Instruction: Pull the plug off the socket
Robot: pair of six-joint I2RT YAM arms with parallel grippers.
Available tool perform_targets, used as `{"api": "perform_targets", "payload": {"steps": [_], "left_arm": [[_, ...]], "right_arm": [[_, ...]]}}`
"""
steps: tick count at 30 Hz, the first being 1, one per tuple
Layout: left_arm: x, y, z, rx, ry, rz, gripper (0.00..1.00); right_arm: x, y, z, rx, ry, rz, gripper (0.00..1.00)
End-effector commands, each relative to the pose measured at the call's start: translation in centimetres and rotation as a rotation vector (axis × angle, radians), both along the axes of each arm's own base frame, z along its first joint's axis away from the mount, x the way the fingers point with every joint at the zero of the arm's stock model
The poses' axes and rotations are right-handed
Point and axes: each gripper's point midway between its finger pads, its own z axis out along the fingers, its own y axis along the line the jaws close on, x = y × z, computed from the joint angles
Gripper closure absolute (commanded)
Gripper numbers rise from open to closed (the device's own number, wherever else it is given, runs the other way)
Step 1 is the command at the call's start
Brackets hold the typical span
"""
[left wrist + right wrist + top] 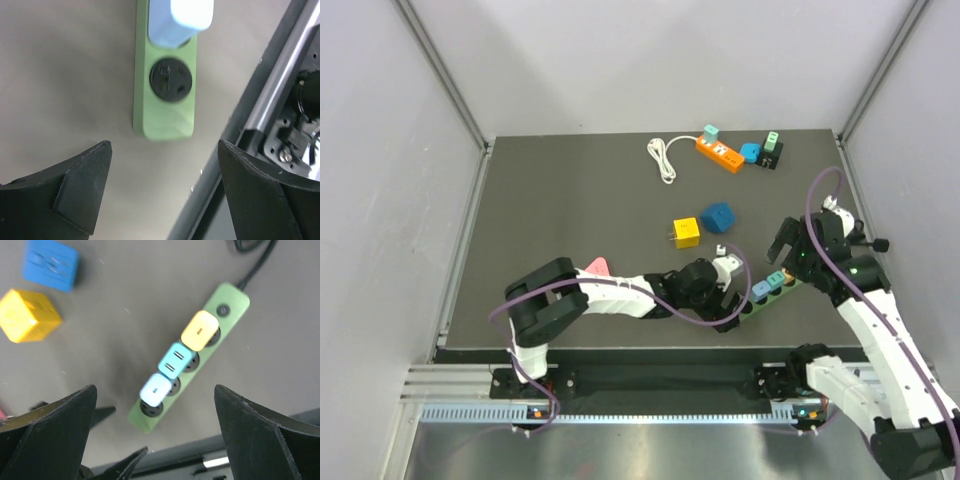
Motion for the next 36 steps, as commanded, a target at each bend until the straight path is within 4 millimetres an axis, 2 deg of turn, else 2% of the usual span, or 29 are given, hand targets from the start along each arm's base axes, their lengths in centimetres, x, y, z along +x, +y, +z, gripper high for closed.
{"api": "perform_targets", "payload": {"steps": [1,4,5,7,10,11,14,16,17,18,21,25,28,29,34,36], "left_arm": [[1.0,-2.7,2.1,-0.062,-0.109,-0.035,0.09],[1.7,-4.1,1.8,-0.047,-0.156,-0.044,0.07],[1.8,-4.3,0.7,-0.022,-0.161,-0.05,0.08],[1.8,-4.6,-0.2,-0.004,-0.165,-0.06,0.1],[1.5,-4.5,-1.1,0.003,-0.173,-0.08,0.15],[1.5,-4.6,-1.2,0.0,-0.181,-0.085,0.15],[1.1,-4.5,-1.7,-0.005,-0.188,-0.096,0.19],[0.9,-4.6,-2.3,0.0,-0.195,-0.099,0.23],[0.6,-4.7,-2.5,0.002,-0.198,-0.105,0.24],[0.5,-4.8,-2.7,0.009,-0.199,-0.11,0.27],[0.2,-4.8,-3.5,0.035,-0.216,-0.097,0.32],[0.6,-4.0,-4.8,0.097,-0.25,-0.034,0.45],[0.8,-3.4,-5.5,0.133,-0.263,-0.003,0.51],[0.7,-3.3,-5.6,0.143,-0.272,-0.001,0.57],[1.1,-2.5,-6.4,0.189,-0.281,0.015,0.78],[0.9,-2.3,-6.6,0.199,-0.278,0.007,0.93]], "right_arm": [[-0.5,0.4,-1.7,0.038,0.085,0.071,0.0],[-0.2,-0.2,-2.4,0.066,0.124,0.039,0.0],[0.0,-0.7,-2.4,0.075,0.131,0.019,0.0],[0.4,-0.9,-2.5,0.112,0.16,0.0,0.0],[0.7,-1.5,-3.0,0.138,0.205,-0.03,0.0],[0.9,-2.3,-3.1,0.141,0.21,-0.06,0.0],[1.4,-2.6,-3.4,0.195,0.211,-0.076,0.02],[1.7,-2.9,-3.4,0.207,0.204,-0.091,0.1],[1.9,-3.3,-3.5,0.2,0.205,-0.11,0.22],[1.9,-3.4,-3.6,0.196,0.206,-0.121,0.27],[2.6,-3.8,-3.5,0.2,0.206,-0.136,0.27],[3.2,-3.7,-3.7,0.228,0.23,-0.16,0.27],[3.7,-3.8,-4.3,0.249,0.249,-0.19,0.27],[3.9,-3.8,-4.7,0.255,0.265,-0.195,0.28],[4.6,-3.8,-5.5,0.272,0.291,-0.215,0.32],[4.9,-3.8,-5.9,0.276,0.284,-0.223,0.33]]}}
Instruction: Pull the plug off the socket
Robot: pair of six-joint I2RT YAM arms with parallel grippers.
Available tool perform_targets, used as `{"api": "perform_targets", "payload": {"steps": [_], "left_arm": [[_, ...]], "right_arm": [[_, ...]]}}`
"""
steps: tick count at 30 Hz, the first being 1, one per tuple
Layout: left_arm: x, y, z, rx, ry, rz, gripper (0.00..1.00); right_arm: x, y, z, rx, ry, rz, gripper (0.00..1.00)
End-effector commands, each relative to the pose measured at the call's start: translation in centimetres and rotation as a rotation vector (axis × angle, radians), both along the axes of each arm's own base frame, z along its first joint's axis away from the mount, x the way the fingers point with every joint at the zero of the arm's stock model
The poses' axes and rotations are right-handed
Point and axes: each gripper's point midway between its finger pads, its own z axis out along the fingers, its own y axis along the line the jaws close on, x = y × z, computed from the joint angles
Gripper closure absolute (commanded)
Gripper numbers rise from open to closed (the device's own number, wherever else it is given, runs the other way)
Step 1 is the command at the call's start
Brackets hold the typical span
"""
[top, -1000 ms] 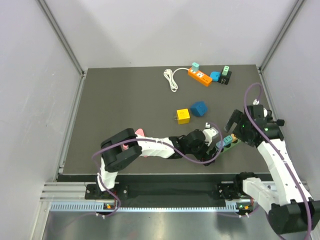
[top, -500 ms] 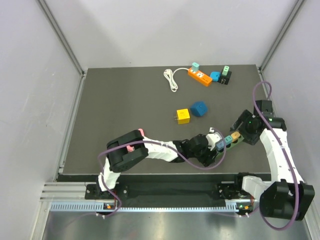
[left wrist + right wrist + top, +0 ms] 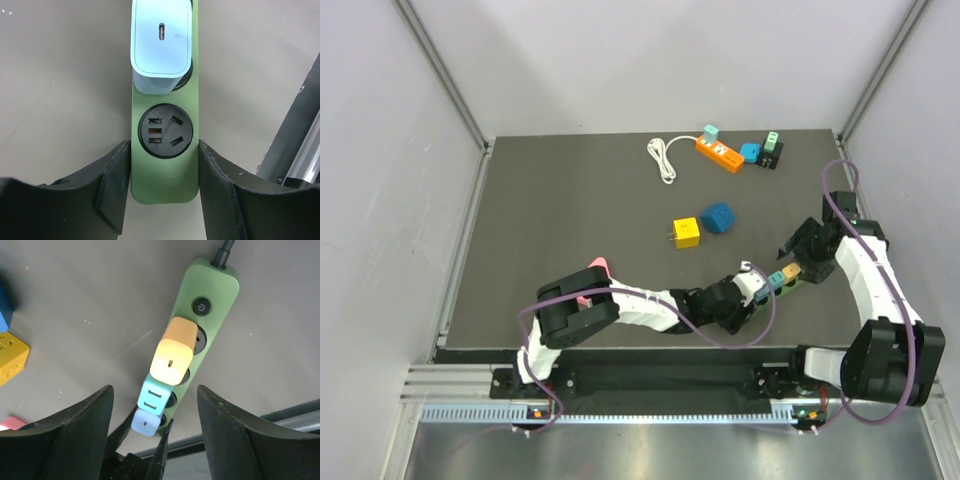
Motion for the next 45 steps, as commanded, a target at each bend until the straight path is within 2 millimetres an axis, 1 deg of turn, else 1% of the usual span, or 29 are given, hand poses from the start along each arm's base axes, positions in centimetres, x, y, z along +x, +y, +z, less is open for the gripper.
{"api": "perform_targets", "payload": {"steps": [1,2,3,10,11,13,15,16,18,22,24,25,26,27,28,29,30,31,32,33,34,35,36,38,40,41,43,44,45], "left_arm": [[-0.3,2.2,-4.1,0.131,0.016,0.017,0.95],[-0.4,2.2,-4.3,0.135,0.018,0.014,0.99],[-0.5,2.2,-4.4,0.137,0.021,0.012,1.0],[-1.3,2.0,-4.6,0.135,0.054,-0.026,1.0],[-1.3,2.1,-4.7,0.139,0.054,-0.025,1.0],[-1.3,2.0,-4.7,0.139,0.055,-0.024,1.0],[-1.3,2.1,-4.7,0.14,0.057,-0.023,1.0],[-1.3,2.1,-4.7,0.14,0.058,-0.024,1.0],[-1.4,2.1,-4.7,0.139,0.06,-0.025,1.0],[-1.8,2.1,-5.0,0.14,0.075,-0.043,1.0],[-2.1,1.9,-5.1,0.138,0.087,-0.058,1.0],[-2.2,2.0,-5.4,0.148,0.097,-0.061,1.0],[-2.4,1.9,-5.3,0.145,0.105,-0.066,1.0],[-2.5,1.9,-5.6,0.148,0.115,-0.067,1.0],[-2.7,1.7,-5.5,0.137,0.119,-0.073,1.0],[-2.6,1.7,-5.6,0.138,0.119,-0.071,1.0],[-2.6,1.6,-6.0,0.146,0.121,-0.069,1.0],[-2.6,1.8,-6.3,0.16,0.126,-0.065,1.0],[-2.6,1.5,-6.2,0.16,0.126,-0.068,1.0],[-2.7,1.7,-6.8,0.174,0.133,-0.071,1.0],[-2.9,1.6,-6.8,0.175,0.138,-0.08,1.0],[-2.9,1.5,-6.8,0.173,0.142,-0.084,1.0],[-3.0,1.6,-7.2,0.176,0.152,-0.084,1.0],[-3.8,1.3,-7.3,0.167,0.187,-0.111,1.0],[-4.1,1.3,-7.7,0.169,0.201,-0.112,1.0],[-4.1,1.4,-8.4,0.188,0.204,-0.103,1.0],[-4.0,2.0,-9.3,0.245,0.207,-0.088,1.0],[-3.4,2.3,-9.7,0.283,0.183,-0.065,1.0],[-3.2,2.3,-9.6,0.287,0.171,-0.059,1.0]], "right_arm": [[2.3,-0.5,1.4,0.006,-0.091,-0.045,0.34],[2.3,-0.8,1.1,-0.01,-0.084,-0.061,0.35],[2.1,-0.9,0.6,-0.013,-0.075,-0.066,0.35],[2.4,-1.3,-1.4,-0.022,-0.041,-0.09,0.38],[2.5,-1.3,-1.8,-0.022,-0.027,-0.087,0.43],[2.6,-1.4,-2.2,-0.025,-0.008,-0.087,0.45],[2.4,-1.3,-2.3,-0.025,0.007,-0.086,0.46],[2.4,-1.8,-2.4,-0.047,0.013,-0.097,0.46],[2.3,-1.9,-2.6,-0.053,0.029,-0.1,0.47],[2.1,-1.8,-2.9,-0.042,0.058,-0.106,0.57],[2.4,-1.5,-2.7,-0.035,0.062,-0.107,0.6],[1.9,-1.3,-2.9,-0.029,0.1,-0.102,0.69],[1.5,-1.3,-3.0,-0.031,0.126,-0.101,0.74],[1.8,-1.1,-2.6,-0.03,0.129,-0.097,0.82],[1.8,-1.0,-2.9,-0.034,0.154,-0.087,1.0],[1.2,-0.8,-2.9,-0.039,0.191,-0.08,1.0],[1.5,-0.7,-2.4,-0.045,0.196,-0.073,1.0],[1.4,-0.9,-2.5,-0.06,0.232,-0.073,1.0],[0.7,-1.1,-2.1,-0.078,0.273,-0.072,1.0],[1.1,-1.2,-1.1,-0.098,0.27,-0.086,1.0],[1.0,-1.9,-1.0,-0.14,0.299,-0.11,1.0],[1.0,-1.9,-0.6,-0.145,0.307,-0.12,1.0],[1.3,-1.7,0.2,-0.145,0.303,-0.122,1.0],[1.9,-1.6,0.9,-0.146,0.296,-0.12,1.0],[2.5,-1.4,1.6,-0.132,0.283,-0.12,1.0],[2.9,-1.4,2.1,-0.133,0.274,-0.121,1.0],[2.6,-1.3,1.9,-0.134,0.309,-0.114,1.0],[2.4,-1.3,1.8,-0.133,0.326,-0.113,1.0],[2.1,-1.3,1.3,-0.133,0.354,-0.106,1.0]]}}
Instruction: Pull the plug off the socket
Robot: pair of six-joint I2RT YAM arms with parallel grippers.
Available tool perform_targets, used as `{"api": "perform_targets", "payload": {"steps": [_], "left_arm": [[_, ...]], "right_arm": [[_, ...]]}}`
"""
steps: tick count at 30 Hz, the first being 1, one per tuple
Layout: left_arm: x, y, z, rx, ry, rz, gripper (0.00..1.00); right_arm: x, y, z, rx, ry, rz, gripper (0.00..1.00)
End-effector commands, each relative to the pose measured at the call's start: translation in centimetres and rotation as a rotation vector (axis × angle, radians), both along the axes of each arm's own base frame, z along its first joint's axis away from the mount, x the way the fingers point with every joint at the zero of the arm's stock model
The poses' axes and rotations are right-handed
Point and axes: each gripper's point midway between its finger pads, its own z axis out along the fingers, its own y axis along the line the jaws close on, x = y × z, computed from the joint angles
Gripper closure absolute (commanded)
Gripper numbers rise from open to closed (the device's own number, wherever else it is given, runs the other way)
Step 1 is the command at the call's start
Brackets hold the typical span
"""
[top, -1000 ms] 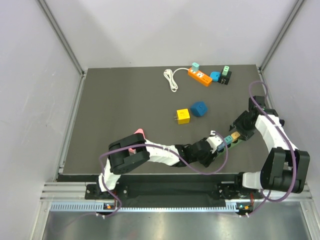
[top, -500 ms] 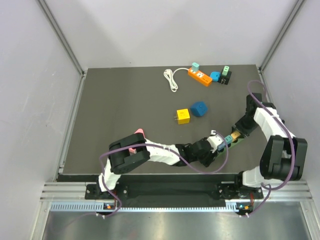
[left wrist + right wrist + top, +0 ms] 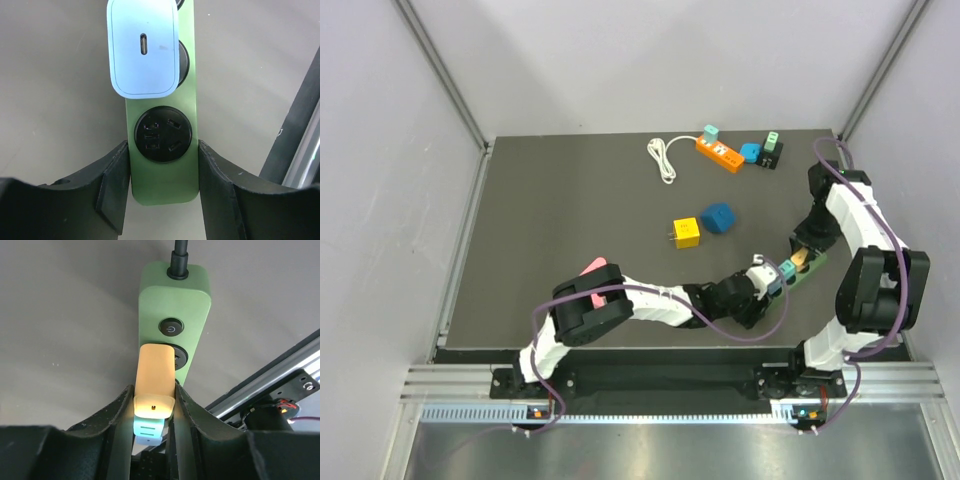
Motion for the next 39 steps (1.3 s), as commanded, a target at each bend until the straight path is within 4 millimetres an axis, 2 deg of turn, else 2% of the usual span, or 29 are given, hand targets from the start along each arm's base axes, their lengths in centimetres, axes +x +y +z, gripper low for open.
{"api": "perform_targets", "payload": {"steps": [1,5,10,13,14,15,17,19,20,21,22,23,24,25,26,27,28,32,35,36,37,38,39], "left_arm": [[-3.8,6.3,-10.1,0.355,0.127,-0.052,1.0],[-3.2,6.5,-8.5,0.347,0.074,-0.036,1.0],[-3.0,6.9,-7.6,0.357,0.053,-0.04,1.0],[-3.1,6.6,-6.0,0.318,0.05,-0.054,1.0],[-3.0,6.6,-5.6,0.31,0.043,-0.06,1.0],[-2.9,6.6,-5.2,0.302,0.042,-0.062,0.81],[-3.2,6.2,-4.1,0.265,0.047,-0.089,0.6],[-3.2,5.9,-3.2,0.234,0.065,-0.105,0.46],[-3.8,5.6,-2.7,0.21,0.089,-0.137,0.43],[-3.8,5.5,-2.3,0.199,0.1,-0.141,0.41],[-3.8,5.2,-1.4,0.175,0.104,-0.149,0.39],[-4.1,5.0,-0.7,0.152,0.117,-0.167,0.29],[-3.9,4.9,-0.1,0.137,0.117,-0.169,0.28],[-3.9,4.5,0.7,0.117,0.116,-0.177,0.27],[-3.8,4.3,1.6,0.1,0.11,-0.183,0.21],[-3.6,4.3,2.1,0.096,0.113,-0.185,0.21],[-3.3,3.8,3.1,0.081,0.104,-0.186,0.21],[-2.5,3.3,5.5,0.031,0.109,-0.194,0.22],[-2.1,3.0,6.4,0.002,0.117,-0.2,0.23],[-1.9,2.7,6.6,-0.008,0.112,-0.199,0.24],[-1.6,2.4,6.4,-0.009,0.11,-0.199,0.25],[-1.5,2.1,6.6,-0.011,0.111,-0.202,0.27],[-1.4,1.6,7.2,-0.024,0.105,-0.211,0.29]], "right_arm": [[-0.3,1.2,0.9,0.034,0.032,0.007,1.0],[-1.7,1.7,-1.0,0.025,0.081,0.003,1.0],[-3.1,2.8,-2.8,-0.002,0.1,0.034,1.0],[-4.8,3.2,-4.3,0.017,0.138,0.038,1.0],[-4.6,3.3,-4.6,0.022,0.119,0.034,1.0],[-4.7,3.4,-4.5,0.026,0.1,0.031,1.0],[-4.9,3.6,-4.9,0.036,0.085,0.028,1.0],[-4.7,3.4,-4.7,0.03,0.068,0.036,1.0],[-4.6,3.4,-4.6,0.027,0.061,0.051,1.0],[-4.3,3.2,-4.3,0.023,0.034,0.056,0.95],[-4.0,3.2,-4.1,0.023,0.016,0.068,0.83],[-3.8,3.1,-3.8,0.019,-0.004,0.084,0.71],[-3.4,3.0,-3.2,0.012,-0.051,0.087,0.51],[-3.3,2.6,-2.9,-0.007,-0.068,0.087,0.41],[-3.1,2.5,-2.5,-0.017,-0.086,0.096,0.34],[-2.9,2.3,-2.1,-0.024,-0.112,0.102,0.1],[-2.7,2.3,-1.8,-0.025,-0.12,0.107,0.0],[-2.5,2.3,-1.0,-0.02,-0.133,0.17,0.0],[-2.3,1.3,0.3,-0.063,-0.176,0.173,0.0],[-2.3,0.3,1.0,-0.11,-0.201,0.16,0.07],[-2.4,-0.1,1.3,-0.131,-0.207,0.166,0.22],[-2.5,-1.6,1.5,-0.147,-0.215,0.126,0.38],[-2.2,-1.8,1.7,-0.138,-0.234,0.125,0.64]]}}
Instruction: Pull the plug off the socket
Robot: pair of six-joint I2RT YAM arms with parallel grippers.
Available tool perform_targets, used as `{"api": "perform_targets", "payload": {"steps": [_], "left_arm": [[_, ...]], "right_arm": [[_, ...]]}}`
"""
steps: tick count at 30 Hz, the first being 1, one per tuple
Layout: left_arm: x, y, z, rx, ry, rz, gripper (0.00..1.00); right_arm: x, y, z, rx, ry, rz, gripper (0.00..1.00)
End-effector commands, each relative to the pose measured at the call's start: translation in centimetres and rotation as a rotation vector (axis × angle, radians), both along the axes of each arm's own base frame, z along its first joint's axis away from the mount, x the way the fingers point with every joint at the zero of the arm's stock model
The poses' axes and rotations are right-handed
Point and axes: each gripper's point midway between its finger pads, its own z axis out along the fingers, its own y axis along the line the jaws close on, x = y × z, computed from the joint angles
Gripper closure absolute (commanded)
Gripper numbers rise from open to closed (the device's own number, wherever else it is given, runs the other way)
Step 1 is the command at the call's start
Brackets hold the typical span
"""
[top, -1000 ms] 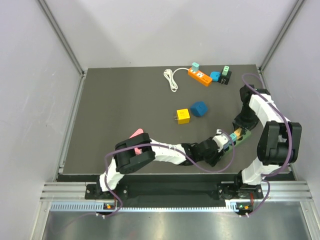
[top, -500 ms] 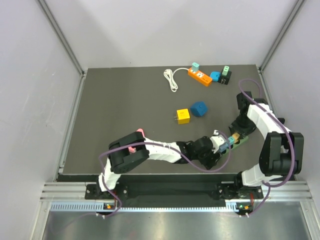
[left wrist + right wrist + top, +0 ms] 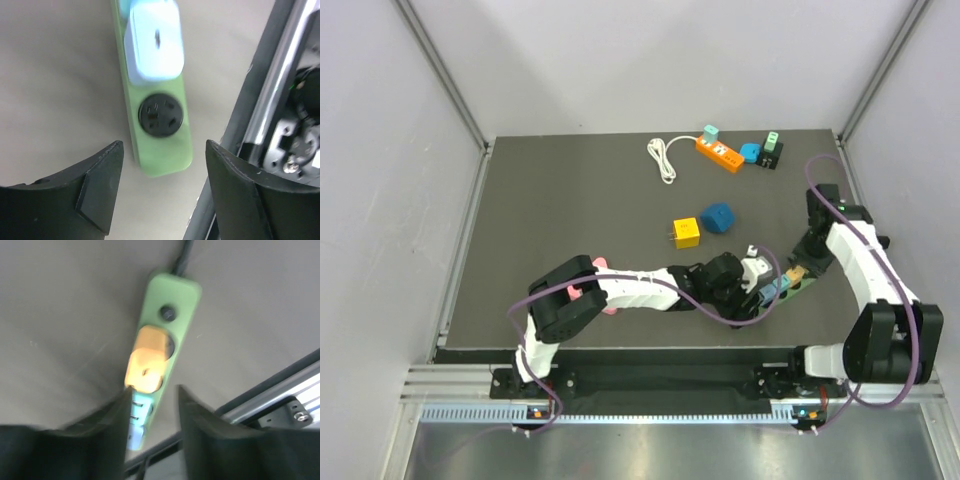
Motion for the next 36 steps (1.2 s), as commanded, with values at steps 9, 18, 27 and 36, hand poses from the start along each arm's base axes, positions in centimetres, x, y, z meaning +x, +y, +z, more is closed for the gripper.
{"api": "perform_targets", "payload": {"steps": [9,18,27,36], "left_arm": [[1.0,-4.8,4.9,-0.111,-0.047,-0.088,0.3],[2.9,-5.7,3.5,-0.061,-0.123,-0.071,0.33],[3.6,-6.1,2.5,-0.038,-0.142,-0.057,0.33],[4.2,-6.5,2.3,-0.042,-0.152,-0.036,0.67]], "right_arm": [[1.2,-4.9,2.0,0.006,-0.129,-0.094,0.78],[2.4,-4.8,-1.5,0.101,-0.101,-0.089,1.0],[1.7,-4.4,-5.1,0.13,-0.021,-0.09,1.0],[0.8,-4.3,-7.9,0.135,0.027,-0.096,1.0]]}}
